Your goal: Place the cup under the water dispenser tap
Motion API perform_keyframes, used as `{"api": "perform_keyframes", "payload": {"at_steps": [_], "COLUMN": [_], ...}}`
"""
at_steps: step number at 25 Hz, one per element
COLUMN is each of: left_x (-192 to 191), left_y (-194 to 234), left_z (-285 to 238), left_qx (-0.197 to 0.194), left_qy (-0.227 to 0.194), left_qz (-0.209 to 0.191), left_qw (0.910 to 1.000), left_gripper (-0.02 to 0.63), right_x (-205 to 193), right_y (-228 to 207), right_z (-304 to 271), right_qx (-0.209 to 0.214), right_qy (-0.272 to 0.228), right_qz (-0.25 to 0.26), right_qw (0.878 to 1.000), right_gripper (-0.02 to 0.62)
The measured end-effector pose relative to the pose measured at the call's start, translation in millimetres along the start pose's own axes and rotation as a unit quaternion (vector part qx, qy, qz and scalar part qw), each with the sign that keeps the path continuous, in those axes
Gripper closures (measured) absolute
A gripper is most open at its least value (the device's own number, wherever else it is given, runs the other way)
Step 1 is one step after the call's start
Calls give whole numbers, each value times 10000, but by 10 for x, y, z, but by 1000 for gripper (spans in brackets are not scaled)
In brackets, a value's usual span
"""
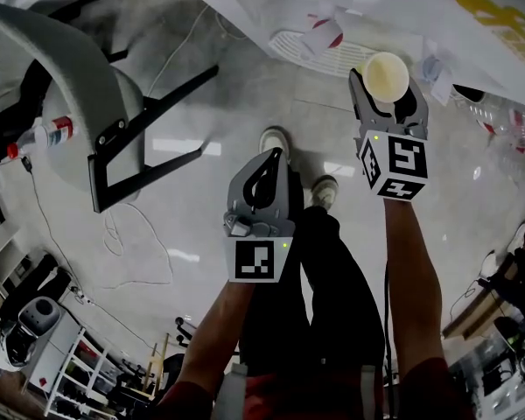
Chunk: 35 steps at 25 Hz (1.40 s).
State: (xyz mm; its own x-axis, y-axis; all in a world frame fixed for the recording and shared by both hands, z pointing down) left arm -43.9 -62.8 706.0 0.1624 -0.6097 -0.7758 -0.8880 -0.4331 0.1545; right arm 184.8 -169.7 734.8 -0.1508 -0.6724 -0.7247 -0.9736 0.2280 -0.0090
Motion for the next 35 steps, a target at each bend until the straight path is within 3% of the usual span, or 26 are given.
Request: {"api": "perform_keyframes", "payload": {"at_steps": [13,19,35], "left_x": [-118,-96,361], "left_y": [-102,-99,-149], "left_z": [14,34,365], "left_qx": [-103,-148,-83], "left_qy": [140,187,-135], "left_qz": [98,21,-230], "left_qw": [9998,9997,9996], "left_gripper": [611,611,611], "right_x": [0,-44,-302], "right_y": [-67,-83,119], "right_z": [-202,-197,380], "right_qx": [-148,-145,-5], "right_qy": [10,129,483], "right_qz": [78,-140,-301], "right_qw": [9999,9997,9984], "right_gripper": [295,249,239]}}
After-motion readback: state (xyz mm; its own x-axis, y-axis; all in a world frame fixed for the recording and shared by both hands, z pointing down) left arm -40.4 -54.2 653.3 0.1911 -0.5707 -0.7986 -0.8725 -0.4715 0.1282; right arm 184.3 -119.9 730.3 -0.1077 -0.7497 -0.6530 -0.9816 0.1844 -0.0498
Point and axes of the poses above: the fingertips, and each gripper's own axes: z backward along the fingers, y to its left, x out of its top, the point moved 10 cm from there along z, backward along the fingers, and after that the axes turned 11 degrees about y, right-handed, at the moved point
